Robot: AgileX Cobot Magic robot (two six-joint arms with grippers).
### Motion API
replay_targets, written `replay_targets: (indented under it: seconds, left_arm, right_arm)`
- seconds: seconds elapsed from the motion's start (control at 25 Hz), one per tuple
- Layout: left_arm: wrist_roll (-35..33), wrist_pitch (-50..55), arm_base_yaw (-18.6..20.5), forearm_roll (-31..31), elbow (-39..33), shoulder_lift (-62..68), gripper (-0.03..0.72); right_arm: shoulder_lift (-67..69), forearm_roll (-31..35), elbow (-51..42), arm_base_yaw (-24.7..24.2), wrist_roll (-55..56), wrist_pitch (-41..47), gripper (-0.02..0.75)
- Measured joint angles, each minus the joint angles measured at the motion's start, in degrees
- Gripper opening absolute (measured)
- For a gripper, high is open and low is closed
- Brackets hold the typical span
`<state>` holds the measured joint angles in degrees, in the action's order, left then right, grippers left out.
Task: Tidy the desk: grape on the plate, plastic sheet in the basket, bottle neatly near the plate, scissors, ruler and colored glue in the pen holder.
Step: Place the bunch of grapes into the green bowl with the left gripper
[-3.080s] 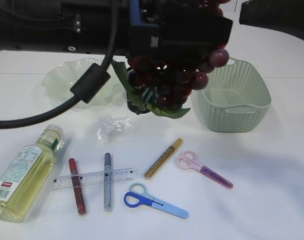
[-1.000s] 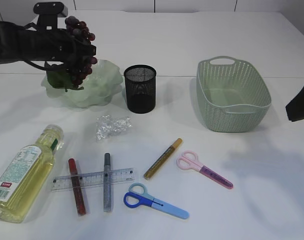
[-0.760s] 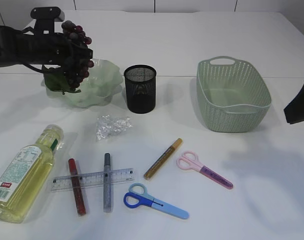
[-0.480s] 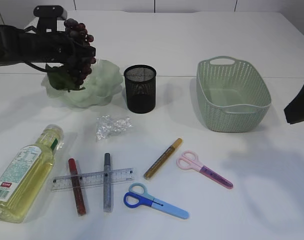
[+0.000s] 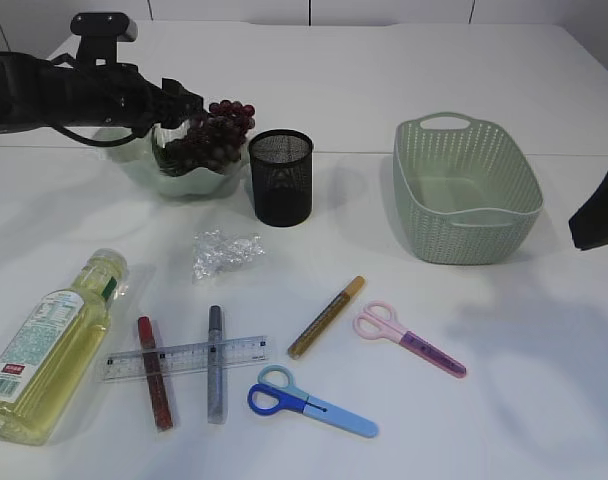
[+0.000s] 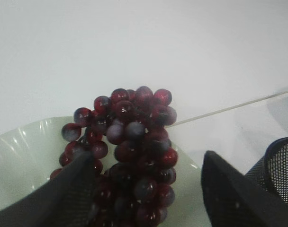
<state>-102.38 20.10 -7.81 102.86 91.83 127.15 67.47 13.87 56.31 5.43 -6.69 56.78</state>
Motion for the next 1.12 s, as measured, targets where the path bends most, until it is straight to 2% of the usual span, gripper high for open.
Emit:
replay_targets:
  seconds: [0.08,0.28,0.52,0.68,0.8,1.0,1.12]
  left_arm:
    - [0.28,0.21,0.0,0.0,0.0,0.0,0.519]
    - [6.1,0.13,0.0,-0.38,0.0,0.0,0.478]
    - [18.35,-2.28,0.0,-14.31,0.0,-1.53,0.46]
    - [30.48,-2.42,-0.1,-26.43,0.0,-3.4,0.459]
    - [43.05,-0.36,-0.1,-39.04,0.0,-4.69,0.459]
    - [67.25,7.54,-0.1,-65.78,0.0,-6.84,0.456]
    - [77.56,13.34,-0.1,-79.2,0.0,-8.89,0.455]
  right_arm:
    - [0.0,0.0,0.0,0.0,0.0,0.2,0.565]
    - [0.0,0.0,0.0,0.0,0.0,0.54,0.565]
    - [0.0,0.0,0.0,0.0,0.0,0.54,0.565]
    - [0.0,0.0,0.0,0.0,0.0,0.54,0.565]
    - [0.0,0.38,0.0,0.0,0.0,0.54,0.565]
    - [0.0,1.35,0.0,0.0,0.0,0.66,0.565]
    - [0.0,1.39,0.0,0.0,0.0,0.66,0.565]
